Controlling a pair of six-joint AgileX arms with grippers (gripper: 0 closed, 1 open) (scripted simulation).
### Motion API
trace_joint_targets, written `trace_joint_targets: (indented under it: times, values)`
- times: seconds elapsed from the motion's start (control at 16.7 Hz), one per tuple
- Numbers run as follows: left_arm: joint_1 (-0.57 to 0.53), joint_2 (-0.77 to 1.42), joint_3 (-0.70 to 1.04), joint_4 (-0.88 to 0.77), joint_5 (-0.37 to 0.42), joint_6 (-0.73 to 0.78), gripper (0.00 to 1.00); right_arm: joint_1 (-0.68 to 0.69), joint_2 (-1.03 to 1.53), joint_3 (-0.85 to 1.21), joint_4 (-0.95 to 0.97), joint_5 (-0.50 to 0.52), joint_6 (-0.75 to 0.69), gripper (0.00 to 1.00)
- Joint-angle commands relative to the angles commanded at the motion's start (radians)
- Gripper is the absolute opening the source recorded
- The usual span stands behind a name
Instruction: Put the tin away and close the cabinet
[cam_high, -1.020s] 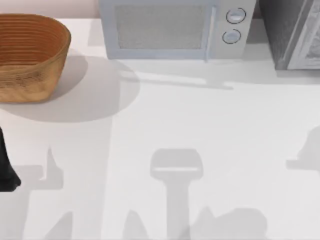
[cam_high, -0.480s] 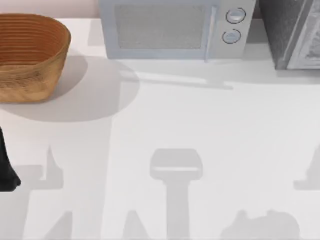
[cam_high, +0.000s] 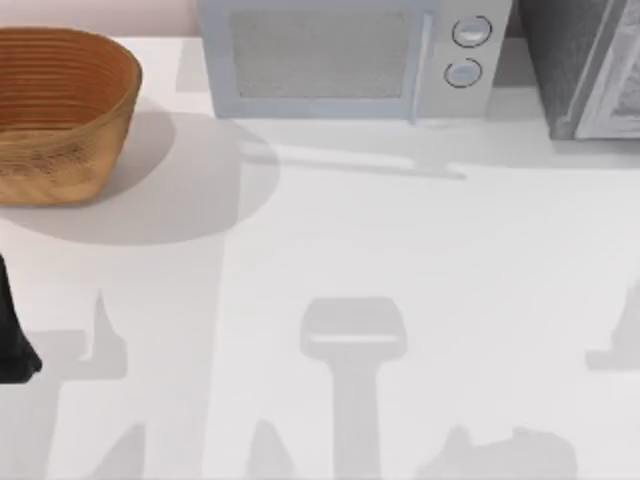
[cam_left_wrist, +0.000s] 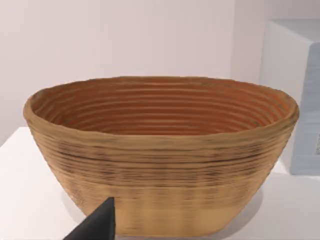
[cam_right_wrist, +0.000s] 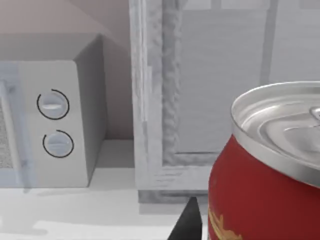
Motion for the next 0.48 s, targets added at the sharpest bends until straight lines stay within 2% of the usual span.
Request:
trace_joint_targets:
  times: [0.48]
  values:
    - [0.0, 0.0, 0.0, 0.0, 0.0, 0.0, 1.0, 0.039, 0.271, 0.358, -0.087, 0.038, 0.005, 0.0]
